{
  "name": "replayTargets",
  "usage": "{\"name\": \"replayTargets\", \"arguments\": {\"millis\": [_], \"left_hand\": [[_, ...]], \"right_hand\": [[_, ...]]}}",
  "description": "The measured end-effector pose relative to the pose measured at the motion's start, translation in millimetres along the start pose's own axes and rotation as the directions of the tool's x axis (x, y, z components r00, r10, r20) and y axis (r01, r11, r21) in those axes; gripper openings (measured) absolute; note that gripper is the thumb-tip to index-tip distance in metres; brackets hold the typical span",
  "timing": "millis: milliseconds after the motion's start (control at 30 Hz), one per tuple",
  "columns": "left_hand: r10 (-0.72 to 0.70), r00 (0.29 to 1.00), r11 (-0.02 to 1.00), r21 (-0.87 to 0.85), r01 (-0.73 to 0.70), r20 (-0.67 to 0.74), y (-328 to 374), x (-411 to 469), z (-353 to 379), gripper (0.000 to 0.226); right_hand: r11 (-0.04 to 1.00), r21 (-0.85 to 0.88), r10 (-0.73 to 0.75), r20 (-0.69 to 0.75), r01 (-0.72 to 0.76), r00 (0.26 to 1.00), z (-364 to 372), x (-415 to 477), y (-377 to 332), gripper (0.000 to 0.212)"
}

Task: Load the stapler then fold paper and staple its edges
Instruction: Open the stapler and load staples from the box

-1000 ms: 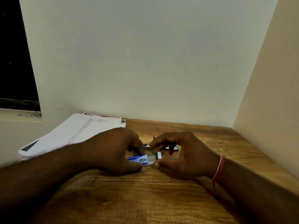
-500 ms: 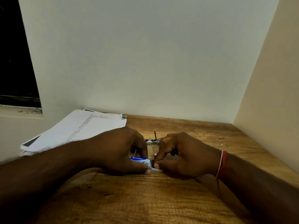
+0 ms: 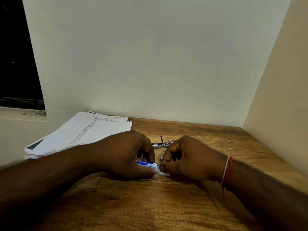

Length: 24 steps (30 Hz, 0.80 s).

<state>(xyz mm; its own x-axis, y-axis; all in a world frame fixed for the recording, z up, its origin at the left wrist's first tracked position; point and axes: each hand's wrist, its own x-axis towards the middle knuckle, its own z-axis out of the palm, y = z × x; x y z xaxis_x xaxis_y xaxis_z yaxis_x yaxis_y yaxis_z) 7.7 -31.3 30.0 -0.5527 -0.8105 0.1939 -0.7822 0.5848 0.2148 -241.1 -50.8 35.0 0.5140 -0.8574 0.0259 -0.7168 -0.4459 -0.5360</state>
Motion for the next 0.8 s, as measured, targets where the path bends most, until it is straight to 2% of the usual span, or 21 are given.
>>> {"name": "replayTargets", "arguments": {"millis": [200, 267, 333, 467, 567, 667, 800], "left_hand": [[-0.003, 1.0, 1.0, 0.029, 0.003, -0.007, 0, 0, 0, 0.049], [0.025, 0.998, 0.998, 0.062, -0.022, -0.054, 0, 0, 2, 0.053], [0.066, 0.985, 0.996, 0.067, -0.056, -0.16, 0, 0, 2, 0.056], [0.132, 0.905, 0.989, -0.014, -0.15, -0.404, -5, 5, 4, 0.036], [0.133, 0.831, 0.98, -0.052, -0.191, -0.539, -6, 6, 5, 0.032], [0.21, 0.798, 0.961, -0.034, -0.276, -0.564, -6, 8, 6, 0.024], [0.226, 0.775, 0.95, -0.041, -0.309, -0.59, -6, 9, 9, 0.019]], "right_hand": [[0.999, 0.039, 0.035, 0.001, -0.035, 0.999, 2, 1, 1, 0.008], [0.993, 0.118, 0.032, -0.027, -0.029, 0.999, 2, 1, 1, 0.011], [0.974, 0.226, 0.015, -0.078, 0.003, 0.997, 0, 2, 2, 0.012], [0.873, 0.483, -0.021, -0.112, 0.073, 0.994, -4, 6, 6, 0.018], [0.833, 0.545, -0.038, -0.12, 0.097, 0.992, -5, 7, 7, 0.02], [0.778, 0.624, -0.025, -0.083, 0.071, 0.996, -5, 8, 9, 0.016], [0.724, 0.686, -0.032, -0.074, 0.074, 0.997, -2, 9, 11, 0.015]]}}
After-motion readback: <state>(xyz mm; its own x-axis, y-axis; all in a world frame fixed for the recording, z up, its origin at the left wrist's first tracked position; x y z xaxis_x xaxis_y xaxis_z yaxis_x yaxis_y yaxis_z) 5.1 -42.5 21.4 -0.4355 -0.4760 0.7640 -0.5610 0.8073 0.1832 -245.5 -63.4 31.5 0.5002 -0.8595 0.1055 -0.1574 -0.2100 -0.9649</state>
